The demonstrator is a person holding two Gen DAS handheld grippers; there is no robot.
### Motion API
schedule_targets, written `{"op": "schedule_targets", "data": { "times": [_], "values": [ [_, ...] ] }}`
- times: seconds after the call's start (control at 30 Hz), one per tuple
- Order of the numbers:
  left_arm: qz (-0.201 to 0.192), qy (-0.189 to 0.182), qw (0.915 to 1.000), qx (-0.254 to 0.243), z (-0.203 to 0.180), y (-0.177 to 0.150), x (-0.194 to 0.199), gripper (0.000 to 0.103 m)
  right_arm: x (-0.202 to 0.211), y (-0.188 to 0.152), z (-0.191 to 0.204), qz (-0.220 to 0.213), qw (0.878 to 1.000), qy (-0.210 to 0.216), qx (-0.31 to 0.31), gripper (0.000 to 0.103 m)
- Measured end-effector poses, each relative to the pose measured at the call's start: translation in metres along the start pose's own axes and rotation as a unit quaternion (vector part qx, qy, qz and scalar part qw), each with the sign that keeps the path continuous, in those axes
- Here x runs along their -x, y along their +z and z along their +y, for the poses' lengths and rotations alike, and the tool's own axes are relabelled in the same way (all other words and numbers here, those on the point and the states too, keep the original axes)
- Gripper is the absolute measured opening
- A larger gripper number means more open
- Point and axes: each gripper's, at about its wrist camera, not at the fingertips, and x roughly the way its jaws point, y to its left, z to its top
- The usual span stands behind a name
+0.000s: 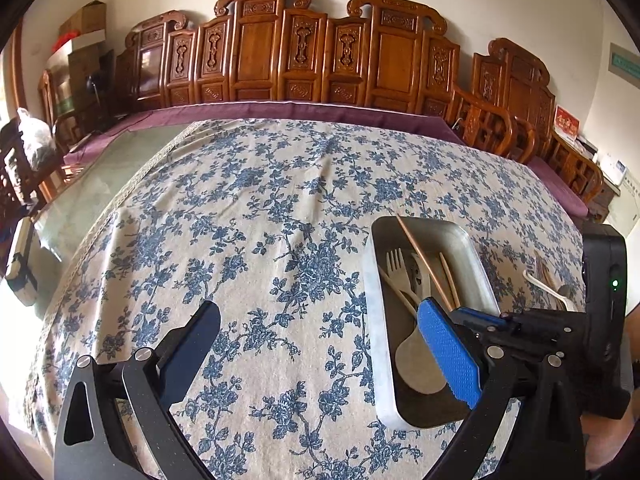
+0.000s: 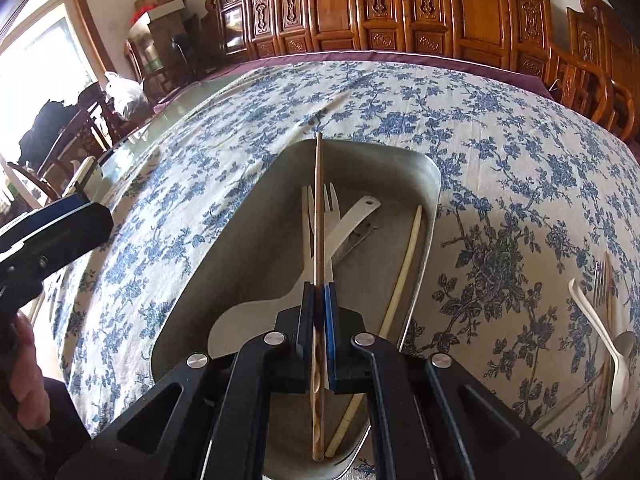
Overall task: Organize utensils
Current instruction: 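Lower the wooden chopstick into the grey tray and open the right tool, then move the right tool to the pile and grasp a white plastic spoon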
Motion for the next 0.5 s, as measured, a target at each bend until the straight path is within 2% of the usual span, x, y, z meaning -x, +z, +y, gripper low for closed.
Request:
{"op": "schedule_targets", "data": {
  "times": [0.37, 0.5],
  "values": [
    [0.016, 0.004, 0.9996, -0.024, -0.015, -0.005, -0.007, 0.095, 0.028, -0.006, -0.014, -0.036, 0.999, 0.008, -0.004, 0.007],
    [0.020, -0.005, 0.9989, -0.041, -0.026, -0.008, -0.007, 0.095, 0.047, -0.014, -0.029, -0.046, 0.999, -0.009, 0.000, 0.007]
  ]
}}
